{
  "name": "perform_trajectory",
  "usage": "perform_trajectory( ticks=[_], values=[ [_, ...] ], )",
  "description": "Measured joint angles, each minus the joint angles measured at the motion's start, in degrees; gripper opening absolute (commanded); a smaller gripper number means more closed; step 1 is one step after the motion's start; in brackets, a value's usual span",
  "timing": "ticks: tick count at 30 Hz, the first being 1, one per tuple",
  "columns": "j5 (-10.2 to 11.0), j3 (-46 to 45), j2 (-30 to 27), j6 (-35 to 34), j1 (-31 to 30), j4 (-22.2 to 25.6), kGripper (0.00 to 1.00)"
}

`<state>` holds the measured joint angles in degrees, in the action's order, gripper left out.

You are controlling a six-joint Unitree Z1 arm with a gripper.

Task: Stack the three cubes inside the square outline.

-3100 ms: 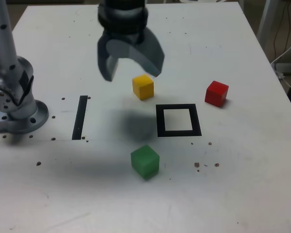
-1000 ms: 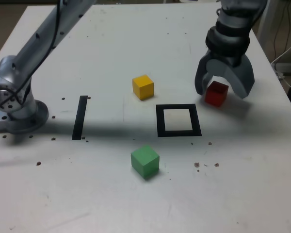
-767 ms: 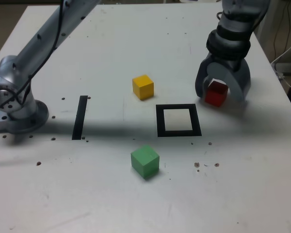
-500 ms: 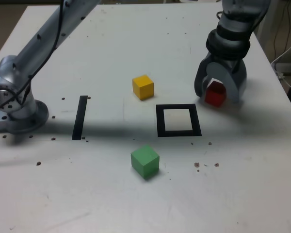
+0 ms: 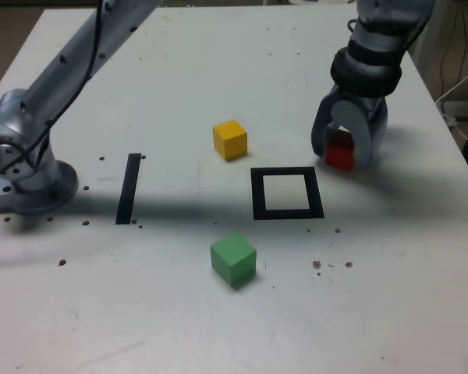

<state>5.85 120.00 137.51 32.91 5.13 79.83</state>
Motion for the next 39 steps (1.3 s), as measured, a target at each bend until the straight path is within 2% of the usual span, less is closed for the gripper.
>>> perform_trajectory(
  ticks=[5, 9, 12, 17, 21, 26, 30, 39],
  values=[
    [-0.09, 0.03, -0.01, -0.77, 0.00, 0.59, 0.25],
    [-0.63, -0.87, -0.50, -5.13, 0.00, 1.44, 0.25],
    [-1.78, -3.11, -1.79, -9.60, -0.05, 1.60, 0.25],
    [-4.84, -8.66, -5.67, -17.01, -0.57, 0.86, 0.25],
    [-7.21, -13.58, -8.89, -21.02, -0.98, -1.22, 0.25],
    [-9.53, -19.30, -11.95, -22.74, -1.61, -4.41, 0.25],
    [-10.40, -24.09, -13.72, -23.76, -2.00, -8.20, 0.25],
    [-10.76, -32.65, -16.00, -24.56, -2.30, -15.52, 0.25]
  ],
)
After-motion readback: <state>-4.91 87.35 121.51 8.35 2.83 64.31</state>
